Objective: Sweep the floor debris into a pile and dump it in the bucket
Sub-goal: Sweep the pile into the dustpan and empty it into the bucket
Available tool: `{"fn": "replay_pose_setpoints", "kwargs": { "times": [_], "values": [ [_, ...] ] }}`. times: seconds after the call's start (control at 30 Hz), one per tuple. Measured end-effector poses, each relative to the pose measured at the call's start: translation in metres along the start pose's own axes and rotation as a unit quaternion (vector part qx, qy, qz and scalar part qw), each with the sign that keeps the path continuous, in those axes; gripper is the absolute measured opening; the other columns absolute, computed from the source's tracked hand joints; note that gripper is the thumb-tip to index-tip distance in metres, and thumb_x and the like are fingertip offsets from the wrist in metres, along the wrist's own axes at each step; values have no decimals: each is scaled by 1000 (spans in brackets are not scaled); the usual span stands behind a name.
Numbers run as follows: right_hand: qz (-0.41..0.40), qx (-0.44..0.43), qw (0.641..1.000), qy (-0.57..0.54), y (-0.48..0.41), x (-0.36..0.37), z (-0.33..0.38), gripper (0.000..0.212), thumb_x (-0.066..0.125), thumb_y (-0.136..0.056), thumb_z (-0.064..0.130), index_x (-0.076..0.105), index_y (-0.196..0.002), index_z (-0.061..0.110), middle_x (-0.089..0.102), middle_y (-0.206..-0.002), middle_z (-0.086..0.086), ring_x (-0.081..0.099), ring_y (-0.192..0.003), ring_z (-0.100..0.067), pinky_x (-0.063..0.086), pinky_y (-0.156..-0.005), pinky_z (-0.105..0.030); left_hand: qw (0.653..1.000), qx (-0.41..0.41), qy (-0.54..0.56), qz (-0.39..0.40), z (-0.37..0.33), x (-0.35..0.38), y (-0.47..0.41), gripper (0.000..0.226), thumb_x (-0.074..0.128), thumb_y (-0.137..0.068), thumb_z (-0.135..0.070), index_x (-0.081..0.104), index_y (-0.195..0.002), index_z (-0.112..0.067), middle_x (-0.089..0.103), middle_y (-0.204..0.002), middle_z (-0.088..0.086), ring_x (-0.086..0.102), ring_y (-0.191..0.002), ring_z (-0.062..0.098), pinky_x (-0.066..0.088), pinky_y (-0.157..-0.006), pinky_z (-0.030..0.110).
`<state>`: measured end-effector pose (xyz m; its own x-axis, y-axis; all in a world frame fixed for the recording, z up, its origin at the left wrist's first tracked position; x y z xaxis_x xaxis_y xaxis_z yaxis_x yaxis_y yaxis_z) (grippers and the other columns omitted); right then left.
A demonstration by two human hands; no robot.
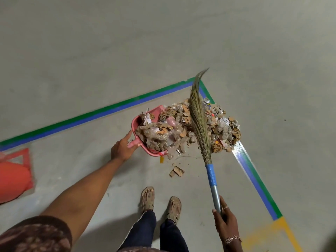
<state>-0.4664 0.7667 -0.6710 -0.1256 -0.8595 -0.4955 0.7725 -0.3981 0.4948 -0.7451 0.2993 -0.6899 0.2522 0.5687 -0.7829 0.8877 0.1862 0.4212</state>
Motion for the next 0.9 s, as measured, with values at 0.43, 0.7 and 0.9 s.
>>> {"fn": "replay_pose_setpoints", "kwargs": {
  "times": [0.43,0.7,0.9],
  "values": [
    [83,-36,992,87,-28,-17,0,62,67,-90,7,49,-136,45,68,-88,9,53,-61,-4,47,-62,-23,998,-49,23,-11,-2,5,21,90,61,-76,-79,25,-153,-49,67,-125,10,63,-111,35,53,-87,40],
    [72,-66,989,115,-30,-43,24,62,70,-87,5,53,-141,30,71,-111,10,62,-90,13,42,-71,0,997,-63,30,-21,0,-11,40,87,64,-77,-75,25,-151,-53,68,-120,7,65,-106,33,53,-86,38],
    [121,-116,977,134,-31,-38,54,67,71,-86,5,50,-136,45,69,-103,30,65,-93,7,41,-76,1,993,-77,69,-65,5,-42,73,84,69,-78,-69,29,-150,-53,68,-119,7,64,-110,33,52,-87,38]
  ]
}}
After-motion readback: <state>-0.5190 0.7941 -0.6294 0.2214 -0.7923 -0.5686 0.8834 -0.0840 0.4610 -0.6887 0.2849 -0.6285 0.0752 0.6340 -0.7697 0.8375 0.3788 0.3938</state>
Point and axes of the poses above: each hand's wrist, its own y-axis away from the middle knuckle, its own x-axis out of the palm, z = x × y, the point moved 10 cm from there along -y, towards the middle knuckle
